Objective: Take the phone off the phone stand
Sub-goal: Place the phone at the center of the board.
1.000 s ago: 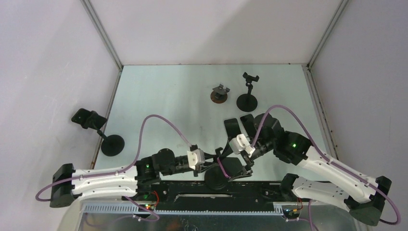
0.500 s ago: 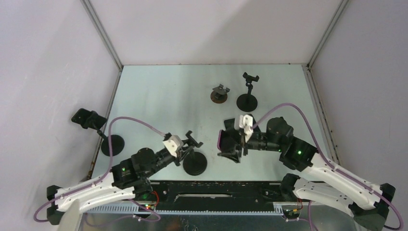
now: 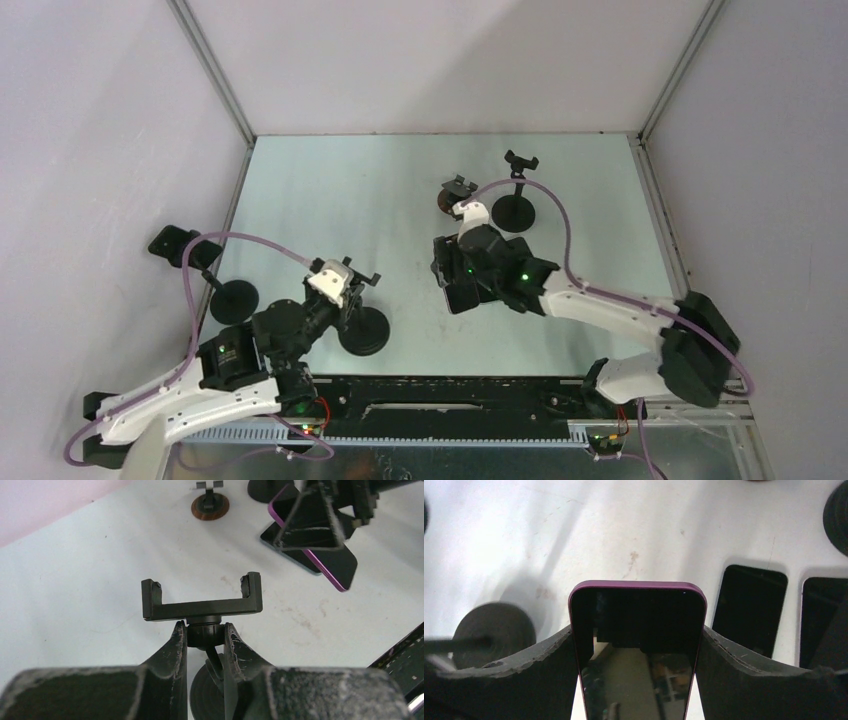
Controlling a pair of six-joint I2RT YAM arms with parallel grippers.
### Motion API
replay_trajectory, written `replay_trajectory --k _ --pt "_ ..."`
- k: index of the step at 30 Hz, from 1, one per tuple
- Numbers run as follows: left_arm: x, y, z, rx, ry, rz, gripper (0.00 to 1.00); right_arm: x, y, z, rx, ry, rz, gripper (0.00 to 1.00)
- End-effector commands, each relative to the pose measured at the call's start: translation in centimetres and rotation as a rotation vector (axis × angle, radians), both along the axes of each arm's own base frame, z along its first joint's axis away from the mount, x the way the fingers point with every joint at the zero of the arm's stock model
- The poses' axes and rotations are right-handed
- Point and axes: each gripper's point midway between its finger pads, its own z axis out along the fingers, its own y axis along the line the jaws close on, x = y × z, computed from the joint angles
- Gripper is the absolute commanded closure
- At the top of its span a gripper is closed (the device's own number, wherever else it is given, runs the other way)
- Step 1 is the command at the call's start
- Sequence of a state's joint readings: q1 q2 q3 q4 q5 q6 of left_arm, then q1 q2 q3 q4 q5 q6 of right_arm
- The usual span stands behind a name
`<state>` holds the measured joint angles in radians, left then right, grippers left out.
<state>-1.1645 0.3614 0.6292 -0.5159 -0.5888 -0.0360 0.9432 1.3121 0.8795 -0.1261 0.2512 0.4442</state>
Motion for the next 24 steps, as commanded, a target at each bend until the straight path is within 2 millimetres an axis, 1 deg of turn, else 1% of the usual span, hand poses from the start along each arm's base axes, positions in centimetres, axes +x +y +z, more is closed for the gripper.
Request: replay_trajectory --k 1,2,3,4,5,6,7,8,9,10,11,13,14,16,19,22,24 --pt "0.1 0.5 1.6 -0.027 -0.007 0.027 1.0 4.1 1.9 0.7 0.087 -0.002 -0.214 1.0" --pt "0.1 0.6 1.4 -0.019 -0.004 0.024 1.0 4.5 2.4 0.5 0.094 0.005 -0.22 1.0" --pt "0.0 0.6 1.4 -0.016 -0.003 0.021 1.0 4.9 2.8 -0.7 0.081 0.028 -0.216 1.0" --pt "0.0 0.6 1.1 -0.009 0.001 0.016 1.0 5.1 3.3 -1.2 0.092 0.039 -0.212 1.0" --pt "-0.1 0.6 1.1 -0.01 0.001 0.012 1.0 5.5 3.6 -2.4 0.079 0.059 -0.215 1.0" --pt "-0.2 0.6 0.8 0.001 0.004 0.005 1.0 5.7 3.7 -2.9 0.081 0.067 -0.22 1.0" --pt "-0.3 0.7 0.9 -0.005 0.0 0.004 1.0 6.1 4.1 -3.9 0.076 0.078 -0.218 1.0" --pt "-0.3 0.7 0.7 -0.007 0.001 -0.004 1.0 6.3 4.4 -4.1 0.087 0.077 -0.215 1.0" --pt "-0.4 0.7 0.9 -0.021 -0.006 -0.01 1.0 6.7 4.4 -5.1 0.072 0.087 -0.221 1.0" --pt "-0.5 0.7 0.8 -0.021 -0.008 -0.013 1.0 6.8 4.5 -5.6 0.065 0.09 -0.22 1.0" --pt "-0.5 0.7 0.9 -0.036 -0.016 -0.015 1.0 7.0 4.6 -6.4 0.048 0.099 -0.222 1.0" --pt "-0.6 0.7 0.8 -0.052 -0.025 -0.018 1.0 7.1 4.6 -7.7 0.019 0.109 -0.221 1.0" --pt "-0.6 0.8 0.4 -0.053 -0.028 -0.021 1.0 7.2 4.6 -8.0 0.009 0.109 -0.222 1.0" --pt "-0.7 0.7 0.6 -0.064 -0.042 -0.031 1.0 7.2 4.2 -9.4 -0.028 0.119 -0.23 1.0" --pt "-0.6 0.9 0.8 -0.076 -0.059 -0.024 1.0 7.1 3.6 -10.5 -0.066 0.133 -0.239 1.0" --pt "-0.5 0.8 0.4 -0.063 -0.054 -0.023 1.0 7.0 3.2 -11.6 -0.094 0.148 -0.241 1.0" --pt "-0.4 0.7 0.2 -0.049 -0.047 -0.024 1.0 6.7 2.4 -12.5 -0.135 0.167 -0.253 1.0"
